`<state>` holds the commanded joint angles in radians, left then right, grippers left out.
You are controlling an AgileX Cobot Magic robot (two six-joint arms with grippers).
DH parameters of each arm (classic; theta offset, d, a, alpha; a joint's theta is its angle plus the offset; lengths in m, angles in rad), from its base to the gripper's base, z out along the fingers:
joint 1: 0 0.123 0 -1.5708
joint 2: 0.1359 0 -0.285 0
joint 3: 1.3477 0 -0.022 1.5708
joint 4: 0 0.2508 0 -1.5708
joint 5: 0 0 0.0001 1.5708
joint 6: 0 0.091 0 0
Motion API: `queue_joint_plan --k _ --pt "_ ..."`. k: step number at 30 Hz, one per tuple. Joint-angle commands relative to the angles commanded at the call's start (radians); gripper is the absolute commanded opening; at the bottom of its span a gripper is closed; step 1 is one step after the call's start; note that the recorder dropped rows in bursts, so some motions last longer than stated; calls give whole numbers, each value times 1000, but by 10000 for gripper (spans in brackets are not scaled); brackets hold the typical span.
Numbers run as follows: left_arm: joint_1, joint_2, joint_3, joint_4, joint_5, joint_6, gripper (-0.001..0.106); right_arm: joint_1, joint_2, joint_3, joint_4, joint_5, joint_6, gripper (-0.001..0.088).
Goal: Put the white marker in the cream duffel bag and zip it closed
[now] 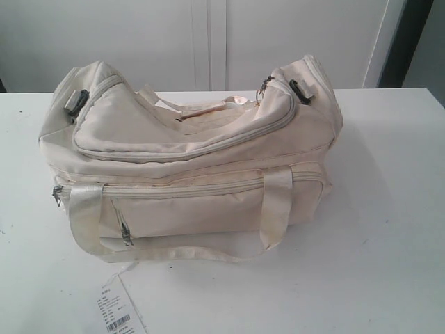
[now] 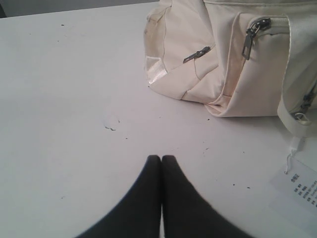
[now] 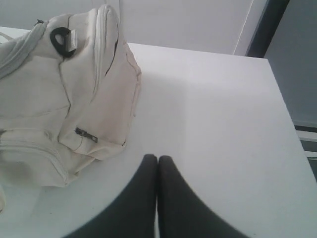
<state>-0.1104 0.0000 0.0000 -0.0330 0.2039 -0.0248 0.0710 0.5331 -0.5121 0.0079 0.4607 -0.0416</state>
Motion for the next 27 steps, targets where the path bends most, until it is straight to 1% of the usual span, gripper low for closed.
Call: queue_joint_plan --k 9,16,19,21,27 --pt "0 0 0 0 0 0 0 0 -130 86 0 -14 0 0" --pt "0 0 0 0 0 0 0 0 -285 195 0 -14 4 0" --pt "0 0 0 0 0 0 0 0 -355 240 0 -14 50 0" --pt "0 0 0 0 0 0 0 0 -395 268 0 -14 50 0" --pt "0 0 0 0 0 0 0 0 -463 344 0 -44 50 0"
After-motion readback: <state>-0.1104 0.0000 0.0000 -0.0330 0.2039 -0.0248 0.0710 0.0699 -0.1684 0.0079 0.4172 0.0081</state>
